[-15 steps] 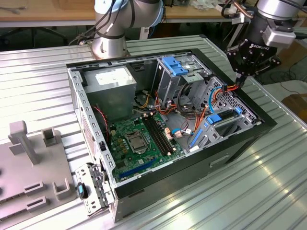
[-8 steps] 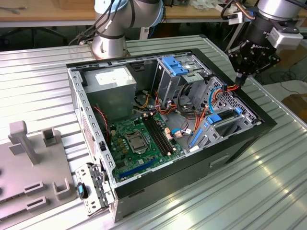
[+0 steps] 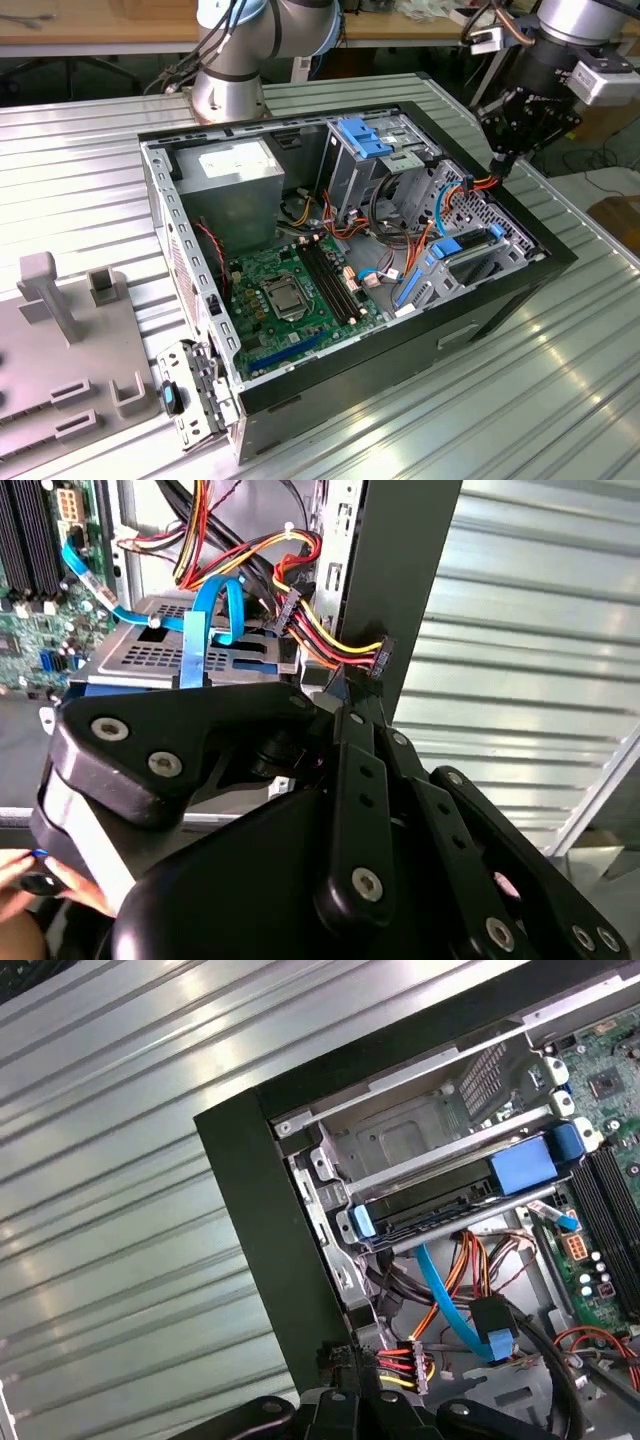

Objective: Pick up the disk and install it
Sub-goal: 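Insert the first disk wire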

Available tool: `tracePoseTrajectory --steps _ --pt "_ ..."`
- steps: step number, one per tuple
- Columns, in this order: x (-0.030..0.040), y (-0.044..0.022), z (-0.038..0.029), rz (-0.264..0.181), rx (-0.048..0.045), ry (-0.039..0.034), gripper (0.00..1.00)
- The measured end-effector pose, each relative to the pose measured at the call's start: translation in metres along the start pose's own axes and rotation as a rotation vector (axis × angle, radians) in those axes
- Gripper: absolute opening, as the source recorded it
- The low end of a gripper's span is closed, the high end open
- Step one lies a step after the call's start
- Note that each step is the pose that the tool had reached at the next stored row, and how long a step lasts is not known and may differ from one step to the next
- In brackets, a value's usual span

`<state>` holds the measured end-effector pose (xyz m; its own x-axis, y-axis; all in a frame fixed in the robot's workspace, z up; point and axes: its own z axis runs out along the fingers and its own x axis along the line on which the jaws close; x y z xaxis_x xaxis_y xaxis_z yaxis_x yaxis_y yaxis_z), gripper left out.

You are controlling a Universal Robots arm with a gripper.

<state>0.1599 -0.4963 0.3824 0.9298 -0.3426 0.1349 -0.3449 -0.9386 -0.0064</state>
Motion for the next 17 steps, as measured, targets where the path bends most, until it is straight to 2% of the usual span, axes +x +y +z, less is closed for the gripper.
tracePoseTrajectory --steps 2,5,9,12,16,17 --pt "0.0012 -0.0005 0.0007 -0.042 0.006 -0.0004 0.11" --pt "0.0028 -0.0012 0.0032 -0.088 0.01 0.0 0.11" --pt "0.0058 -0.0024 0.0062 -0.121 0.0065 0.0032 0.11" --pt "0.0063 -0.0046 0.007 -0.141 -0.0006 0.0076 0.11" --pt "0.0042 -0.0108 0.0067 -0.152 -0.0228 0.0144 0.11" --pt "0.0039 -0.0115 0.0068 -0.153 -0.0242 0.0148 0.11"
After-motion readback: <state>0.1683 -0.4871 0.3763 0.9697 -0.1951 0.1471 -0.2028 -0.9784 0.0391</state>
